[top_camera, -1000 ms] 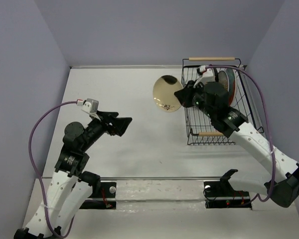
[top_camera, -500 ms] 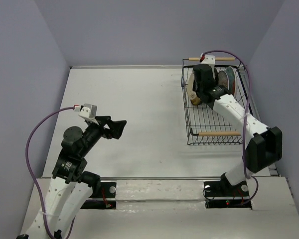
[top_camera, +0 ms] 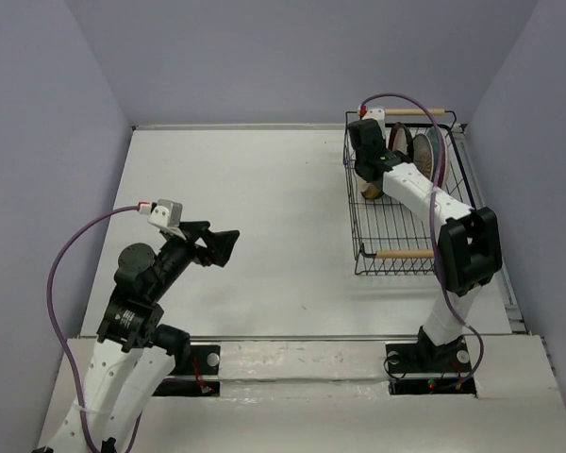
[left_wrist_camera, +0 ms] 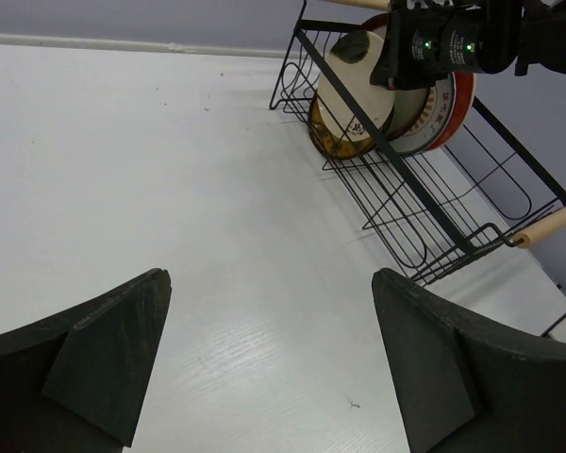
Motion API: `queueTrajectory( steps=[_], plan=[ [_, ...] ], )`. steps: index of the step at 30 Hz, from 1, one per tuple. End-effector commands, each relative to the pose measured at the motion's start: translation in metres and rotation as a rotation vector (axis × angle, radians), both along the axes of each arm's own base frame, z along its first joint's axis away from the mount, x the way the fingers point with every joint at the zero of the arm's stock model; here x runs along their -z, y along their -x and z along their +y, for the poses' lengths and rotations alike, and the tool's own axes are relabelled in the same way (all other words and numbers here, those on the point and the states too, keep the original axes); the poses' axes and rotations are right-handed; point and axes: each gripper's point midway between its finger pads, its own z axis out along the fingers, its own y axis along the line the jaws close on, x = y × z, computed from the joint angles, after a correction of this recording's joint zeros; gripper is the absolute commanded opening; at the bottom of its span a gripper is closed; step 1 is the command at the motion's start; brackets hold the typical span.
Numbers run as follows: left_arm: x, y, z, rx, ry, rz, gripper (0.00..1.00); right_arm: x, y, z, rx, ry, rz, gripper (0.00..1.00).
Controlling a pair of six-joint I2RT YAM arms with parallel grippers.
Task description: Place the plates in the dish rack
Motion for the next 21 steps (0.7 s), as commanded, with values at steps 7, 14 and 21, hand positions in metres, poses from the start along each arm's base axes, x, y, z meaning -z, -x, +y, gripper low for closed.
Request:
queueTrajectory(
  steps=[7, 14, 21],
  plan=[
    [-0.005, 0.002, -0.003, 0.020, 0.000, -0.035, 0.99, -0.001, -0.029, -0.003, 0.003, 0.021, -0.022, 0.07],
    [-0.004, 0.001, -0.004, 0.020, -0.002, -0.031, 0.99, 0.006, -0.032, -0.005, -0.005, 0.022, -0.005, 0.07],
    [-0.003, 0.000, -0.004, 0.020, -0.005, -0.027, 0.99, 0.014, -0.033, 0.003, -0.027, -0.014, 0.009, 0.08]
  ],
)
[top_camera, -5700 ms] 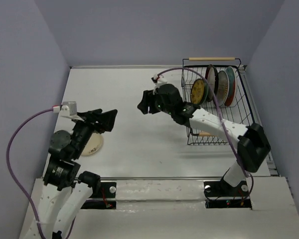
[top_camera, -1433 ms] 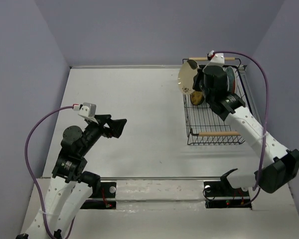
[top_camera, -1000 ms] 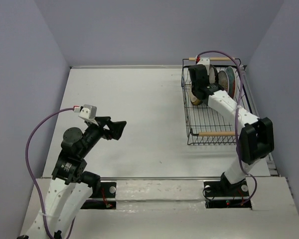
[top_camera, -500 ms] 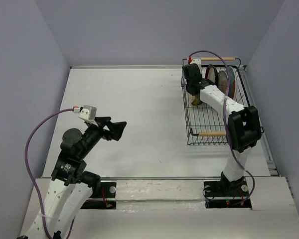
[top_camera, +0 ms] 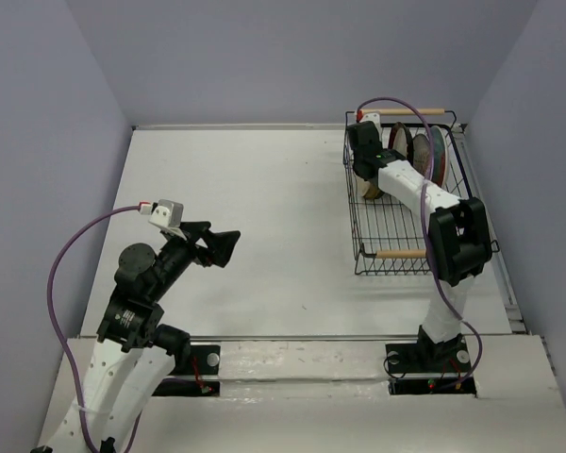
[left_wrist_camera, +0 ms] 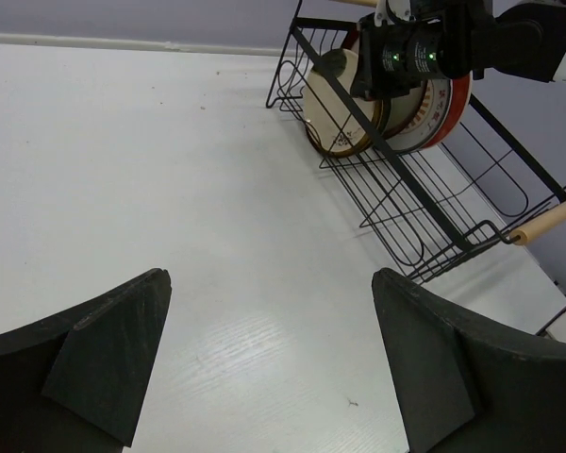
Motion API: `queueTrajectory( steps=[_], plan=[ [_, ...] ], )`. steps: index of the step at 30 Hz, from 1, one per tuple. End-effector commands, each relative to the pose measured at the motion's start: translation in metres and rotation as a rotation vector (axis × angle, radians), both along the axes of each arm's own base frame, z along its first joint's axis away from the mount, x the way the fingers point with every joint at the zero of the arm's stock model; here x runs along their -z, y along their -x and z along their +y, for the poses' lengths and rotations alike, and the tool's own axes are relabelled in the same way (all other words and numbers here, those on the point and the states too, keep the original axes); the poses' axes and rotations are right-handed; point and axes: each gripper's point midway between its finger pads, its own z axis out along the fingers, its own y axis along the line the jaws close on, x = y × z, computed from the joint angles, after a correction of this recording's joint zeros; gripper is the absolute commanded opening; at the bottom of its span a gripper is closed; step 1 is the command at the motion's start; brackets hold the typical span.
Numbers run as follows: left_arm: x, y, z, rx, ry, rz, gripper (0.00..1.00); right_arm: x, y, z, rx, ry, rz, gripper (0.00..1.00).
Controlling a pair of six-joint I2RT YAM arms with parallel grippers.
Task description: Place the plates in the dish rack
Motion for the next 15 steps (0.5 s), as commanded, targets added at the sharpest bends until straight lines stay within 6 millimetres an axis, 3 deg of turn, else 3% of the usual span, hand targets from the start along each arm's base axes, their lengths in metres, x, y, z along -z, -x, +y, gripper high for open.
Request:
queueTrajectory(
  steps=[1, 4, 6, 9, 14, 15],
  plan=[
    [-0.003, -0.001, -0.002, 0.012, -0.003, -0.026, 0.99, -0.026, -0.015, 0.006, -0.005, -0.048, -0.081, 0.09],
    [-0.002, -0.002, -0.002, 0.009, -0.004, -0.025, 0.99, -0.029, -0.014, 0.007, -0.006, -0.056, -0.087, 0.28],
    [-0.002, -0.002, -0.002, 0.010, -0.006, -0.024, 0.99, -0.035, -0.012, 0.008, -0.017, -0.070, -0.094, 0.48],
    [0.002, -0.004, -0.003, 0.010, -0.010, -0.008, 0.99, -0.057, -0.007, 0.013, -0.038, -0.120, -0.128, 0.65],
    [0.004, -0.006, -0.002, 0.003, -0.015, 0.002, 0.99, -0.106, 0.015, 0.032, -0.145, -0.267, -0.198, 0.74],
    [0.005, -0.007, -0.002, 0.000, -0.018, 0.006, 0.99, -0.125, 0.028, 0.034, -0.173, -0.310, -0.230, 0.75]
  ],
)
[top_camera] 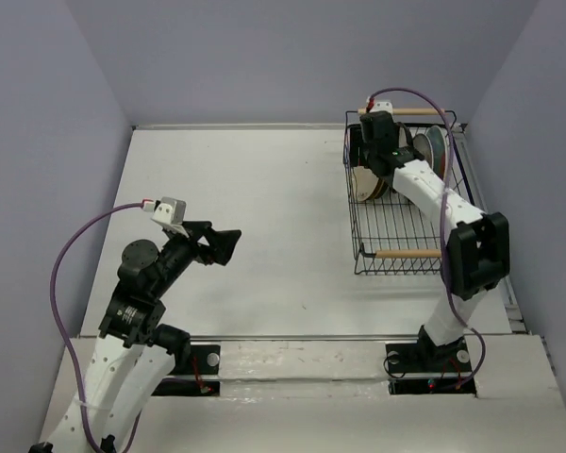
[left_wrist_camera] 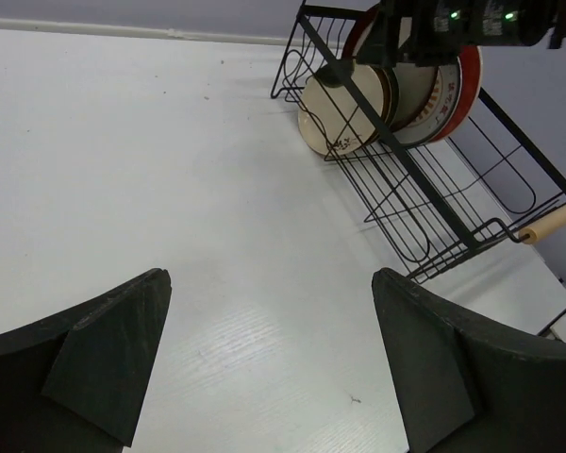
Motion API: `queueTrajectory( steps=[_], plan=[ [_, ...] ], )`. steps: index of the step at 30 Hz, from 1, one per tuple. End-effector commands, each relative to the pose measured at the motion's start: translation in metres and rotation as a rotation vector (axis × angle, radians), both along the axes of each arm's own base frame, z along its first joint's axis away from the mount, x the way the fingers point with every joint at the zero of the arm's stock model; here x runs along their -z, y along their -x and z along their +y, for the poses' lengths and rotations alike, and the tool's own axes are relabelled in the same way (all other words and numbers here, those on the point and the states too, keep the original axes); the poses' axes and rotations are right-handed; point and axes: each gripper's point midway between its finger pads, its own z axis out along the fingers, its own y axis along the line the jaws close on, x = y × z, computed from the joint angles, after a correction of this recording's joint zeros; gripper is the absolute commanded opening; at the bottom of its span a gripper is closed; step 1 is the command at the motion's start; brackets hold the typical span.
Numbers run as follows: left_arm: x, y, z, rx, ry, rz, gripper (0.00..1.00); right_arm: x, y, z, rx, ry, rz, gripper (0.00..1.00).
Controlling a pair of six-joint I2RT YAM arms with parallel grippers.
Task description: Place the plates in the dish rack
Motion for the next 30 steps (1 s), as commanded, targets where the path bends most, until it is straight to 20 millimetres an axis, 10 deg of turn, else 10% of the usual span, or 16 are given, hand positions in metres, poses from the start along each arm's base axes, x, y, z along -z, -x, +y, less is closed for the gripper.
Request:
queueTrajectory(
  steps=[1, 10, 21, 30],
  plan=[
    [0.000, -0.005, 0.000, -0.006, -0.009, -0.013, 0.99, -0.099, 0.030, 0.033, -0.168, -0.232, -0.186, 0.79],
    [-0.007, -0.005, 0.003, -0.021, -0.007, -0.043, 0.99, -0.181, 0.158, 0.059, -0.488, -0.548, -0.341, 1.00],
    [-0.046, 0.018, 0.015, -0.037, 0.041, -0.230, 0.99, -0.211, 0.302, 0.032, -0.643, -0.724, -0.567, 1.00],
    [-0.051, 0.020, 0.015, -0.029, 0.034, -0.257, 0.99, -0.150, 0.298, 0.012, -0.516, -0.696, -0.552, 1.00]
  ],
)
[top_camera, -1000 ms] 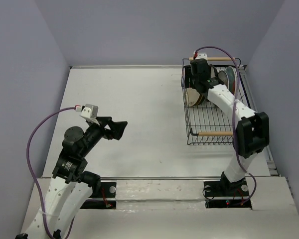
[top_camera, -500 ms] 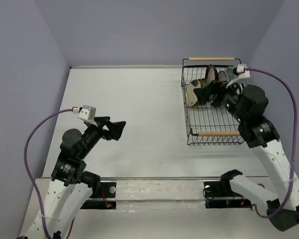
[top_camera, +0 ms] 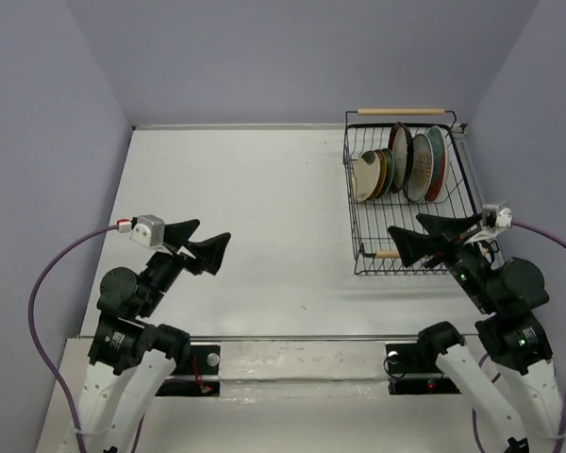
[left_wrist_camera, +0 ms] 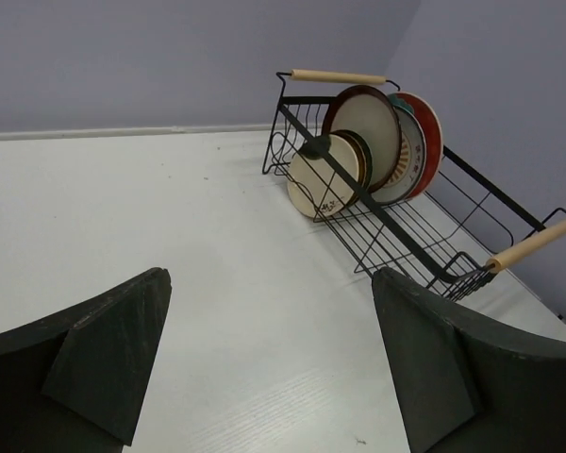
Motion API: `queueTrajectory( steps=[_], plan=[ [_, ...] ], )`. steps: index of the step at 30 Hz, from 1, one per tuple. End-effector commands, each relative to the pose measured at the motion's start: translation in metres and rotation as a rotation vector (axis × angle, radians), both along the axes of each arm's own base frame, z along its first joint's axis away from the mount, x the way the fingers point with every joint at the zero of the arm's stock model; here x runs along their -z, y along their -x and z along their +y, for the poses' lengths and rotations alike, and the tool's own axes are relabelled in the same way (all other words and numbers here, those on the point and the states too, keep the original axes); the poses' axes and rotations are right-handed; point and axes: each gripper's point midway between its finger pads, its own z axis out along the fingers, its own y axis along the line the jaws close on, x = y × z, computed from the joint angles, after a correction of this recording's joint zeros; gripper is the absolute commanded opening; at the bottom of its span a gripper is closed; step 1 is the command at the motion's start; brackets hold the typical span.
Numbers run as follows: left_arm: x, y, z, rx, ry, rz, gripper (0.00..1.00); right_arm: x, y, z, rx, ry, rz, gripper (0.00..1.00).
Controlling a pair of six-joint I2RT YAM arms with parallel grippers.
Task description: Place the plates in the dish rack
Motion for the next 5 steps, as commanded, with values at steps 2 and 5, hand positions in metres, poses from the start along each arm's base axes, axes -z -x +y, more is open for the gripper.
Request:
queueTrajectory(
  steps=[2, 5],
  plan=[
    [-0.005, -0.006, 0.001, -0.011, -0.020, -0.039, 0.99, 0.067, -0.031, 0.005, 0.045, 0.034, 0.181, 1.00],
    [-0.004, -0.007, 0.002, -0.019, -0.029, -0.031, 0.99, 0.073, -0.034, 0.013, 0.010, 0.029, 0.217, 1.00]
  ],
)
